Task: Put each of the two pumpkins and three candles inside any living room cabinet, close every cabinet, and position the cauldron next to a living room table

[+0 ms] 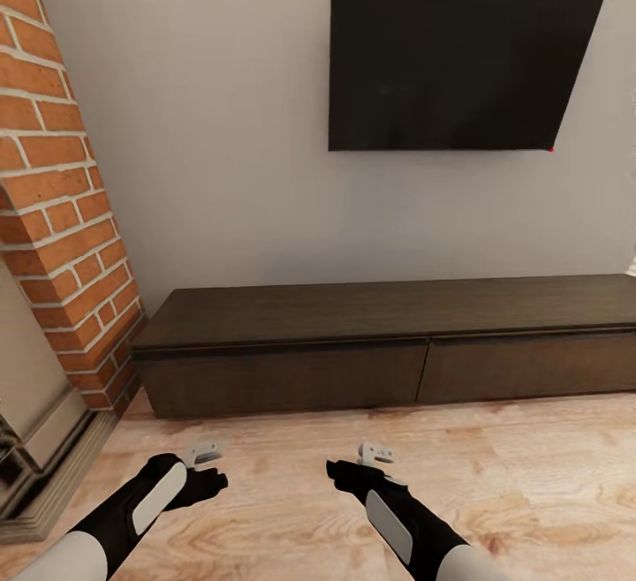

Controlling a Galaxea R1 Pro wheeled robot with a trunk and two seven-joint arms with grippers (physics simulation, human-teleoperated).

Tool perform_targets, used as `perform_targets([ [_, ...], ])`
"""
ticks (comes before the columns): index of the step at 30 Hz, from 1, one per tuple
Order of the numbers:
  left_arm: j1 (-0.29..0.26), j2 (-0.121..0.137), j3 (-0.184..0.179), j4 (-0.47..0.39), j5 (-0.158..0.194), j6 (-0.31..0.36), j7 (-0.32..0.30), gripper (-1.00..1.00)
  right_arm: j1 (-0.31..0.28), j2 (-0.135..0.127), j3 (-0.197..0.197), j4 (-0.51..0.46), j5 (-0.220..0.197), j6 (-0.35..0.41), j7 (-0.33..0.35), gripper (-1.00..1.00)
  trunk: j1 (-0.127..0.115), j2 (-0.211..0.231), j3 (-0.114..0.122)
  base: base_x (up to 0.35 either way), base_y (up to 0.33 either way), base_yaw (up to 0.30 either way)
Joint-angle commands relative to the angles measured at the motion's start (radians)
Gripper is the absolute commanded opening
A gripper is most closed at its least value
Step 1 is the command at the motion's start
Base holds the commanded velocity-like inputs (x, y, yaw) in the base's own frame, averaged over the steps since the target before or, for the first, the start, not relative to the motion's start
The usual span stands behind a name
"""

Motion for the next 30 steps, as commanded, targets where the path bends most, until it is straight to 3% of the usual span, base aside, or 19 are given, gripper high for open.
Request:
perform_targets([
  [1,0.0,0.001,-0.006,0.0,0.011,0.0,0.009,1.0,-0.001,-0.001,0.007,0.001,-0.008,0.002,-0.009,1.0,-0.001,0.0,0.003,-0.107,0.0,0.0],
  [12,0.014,-0.001,-0.006,0.016,0.012,-0.003,0.007,1.0,-0.001,-0.001,0.007,0.012,-0.007,0.004,-0.012,1.0,-0.006,0.002,0.045,-0.272,0.0,0.001],
  [20,0.018,-0.002,-0.007,0.046,0.056,-0.005,0.006,1.0,-0.001,0.0,0.009,0.013,-0.006,0.003,-0.015,1.0,-0.009,0.004,0.068,-0.032,0.0,0.135],
  [26,0.021,0.001,0.006,0.06,0.057,-0.005,0.005,1.0,-0.001,-0.001,0.009,0.02,-0.004,0.001,-0.015,1.0,-0.012,0.006,0.084,-0.001,0.0,0.175],
  [30,0.021,0.001,0.02,0.084,0.057,-0.009,0.005,1.0,-0.001,0.001,0.011,0.06,-0.003,-0.002,-0.013,1.0,-0.025,0.029,0.092,0.0,0.0,0.176],
])
